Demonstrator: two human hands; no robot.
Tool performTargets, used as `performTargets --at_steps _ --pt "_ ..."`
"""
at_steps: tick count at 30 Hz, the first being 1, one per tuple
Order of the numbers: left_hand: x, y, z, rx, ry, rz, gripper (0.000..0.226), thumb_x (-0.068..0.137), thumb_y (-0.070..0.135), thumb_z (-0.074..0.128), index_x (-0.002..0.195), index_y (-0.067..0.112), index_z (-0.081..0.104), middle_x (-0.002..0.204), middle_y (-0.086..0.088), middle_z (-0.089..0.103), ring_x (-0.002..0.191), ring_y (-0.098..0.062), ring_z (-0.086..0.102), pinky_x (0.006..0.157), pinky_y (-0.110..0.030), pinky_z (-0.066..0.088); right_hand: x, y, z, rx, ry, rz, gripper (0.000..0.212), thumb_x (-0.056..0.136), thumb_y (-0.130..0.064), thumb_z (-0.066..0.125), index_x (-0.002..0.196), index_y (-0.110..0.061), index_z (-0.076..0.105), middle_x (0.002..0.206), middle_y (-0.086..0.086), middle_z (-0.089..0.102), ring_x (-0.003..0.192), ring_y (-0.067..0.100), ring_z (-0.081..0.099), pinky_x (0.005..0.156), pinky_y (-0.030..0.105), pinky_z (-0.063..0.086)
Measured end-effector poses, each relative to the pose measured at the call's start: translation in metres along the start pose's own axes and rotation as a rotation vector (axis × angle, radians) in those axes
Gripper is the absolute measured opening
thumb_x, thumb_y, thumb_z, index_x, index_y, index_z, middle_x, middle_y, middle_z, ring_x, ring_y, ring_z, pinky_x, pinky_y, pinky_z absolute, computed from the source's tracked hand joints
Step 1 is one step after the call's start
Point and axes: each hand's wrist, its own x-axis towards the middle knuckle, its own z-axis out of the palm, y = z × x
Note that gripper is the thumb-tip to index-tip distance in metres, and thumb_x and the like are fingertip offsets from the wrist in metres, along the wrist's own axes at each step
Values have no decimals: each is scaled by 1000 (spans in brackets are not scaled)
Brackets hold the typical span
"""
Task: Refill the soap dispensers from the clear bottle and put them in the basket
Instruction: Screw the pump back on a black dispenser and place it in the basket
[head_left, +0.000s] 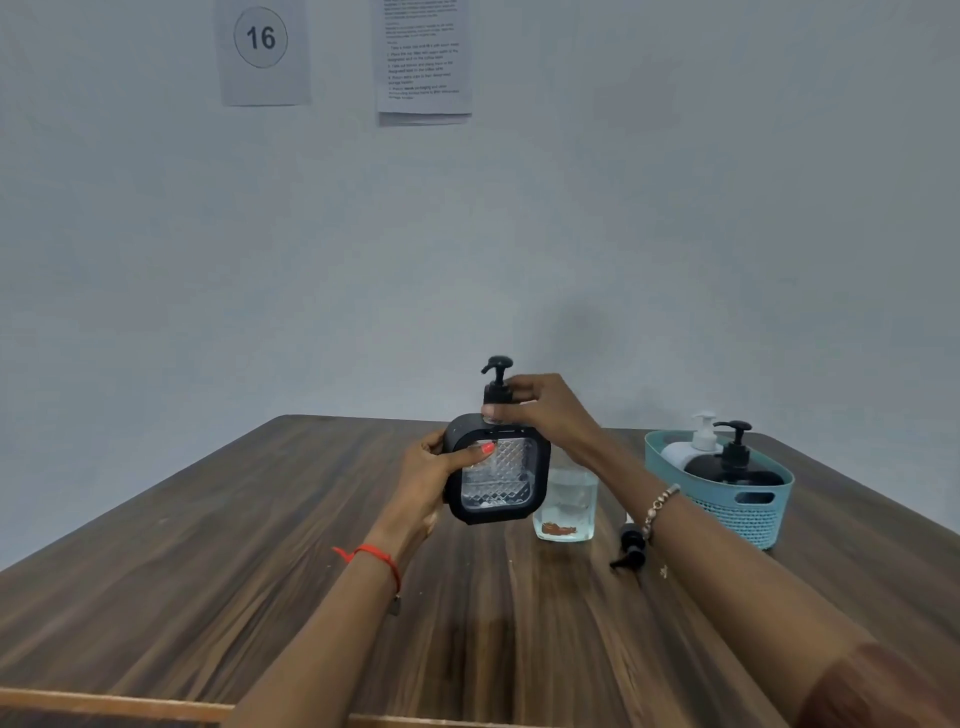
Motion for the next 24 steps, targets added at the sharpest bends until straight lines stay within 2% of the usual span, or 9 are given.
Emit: performTargets --at_steps 4,6,9,11,12,15,19,22,24 --pt "-1 2 0 -32 -12 -7 37 65 -2 76 99 5 65 78 -1 74 71 -17 72 57 -27 56 -6 8 2 -66 1 19 11 73 -33 76 83 -30 71 81 -12 70 77 4 65 72 19 49" --pt "-2 1 1 -41 -8 -8 38 65 -4 75 100 4 65 77 -2 74 71 -17 72 57 -28 56 -9 11 1 -74 -10 25 7 74 -38 73 77 -32 72 78 -12 71 72 2 66 69 15 50" --pt "-2 0 2 -55 1 -14 36 66 -3 74 100 3 65 72 1 74 67 -14 71 53 -25 55 -13 16 0 8 45 2 25 77 -42 69 73 -18 76 75 1 74 67 10 68 63 15 50" --pt "-2 -1 3 -68 7 -25 33 67 -4 74 98 5 64 69 3 74 63 -12 71 51 -25 54 -14 18 -2 79 147 -14 39 80 -35 67 70 3 71 72 12 70 63 13 63 64 20 45" --pt "-1 -1 2 -70 8 -31 32 67 -4 74 96 5 64 68 3 74 62 -12 70 50 -25 54 -15 19 -3 98 205 -14 38 82 -30 66 69 6 70 72 12 69 63 8 62 66 20 42" --pt "-1 -1 3 -63 -2 -46 34 65 -2 75 96 7 64 69 3 74 63 -13 71 51 -25 55 -14 15 -6 138 256 8 21 80 -23 65 75 -3 71 76 1 69 67 -9 60 68 17 42" --pt "-1 -1 7 -68 -16 -55 44 56 4 79 98 7 65 71 2 75 65 -14 71 52 -25 55 -13 13 -4 196 191 32 17 80 -7 62 96 -8 69 86 0 68 69 -5 62 57 8 45" --pt "-2 -1 8 -69 -15 -55 44 53 6 80 95 8 65 71 3 74 65 -13 71 51 -25 54 -15 13 -6 215 316 27 15 77 -2 61 82 -10 72 74 4 68 72 10 60 64 20 46" --pt "-1 -1 7 -78 -17 -57 48 50 9 80 95 8 66 71 3 75 65 -12 71 51 -25 54 -16 15 -8 213 329 42 15 75 -1 60 75 -12 71 68 2 68 71 8 61 67 25 46"
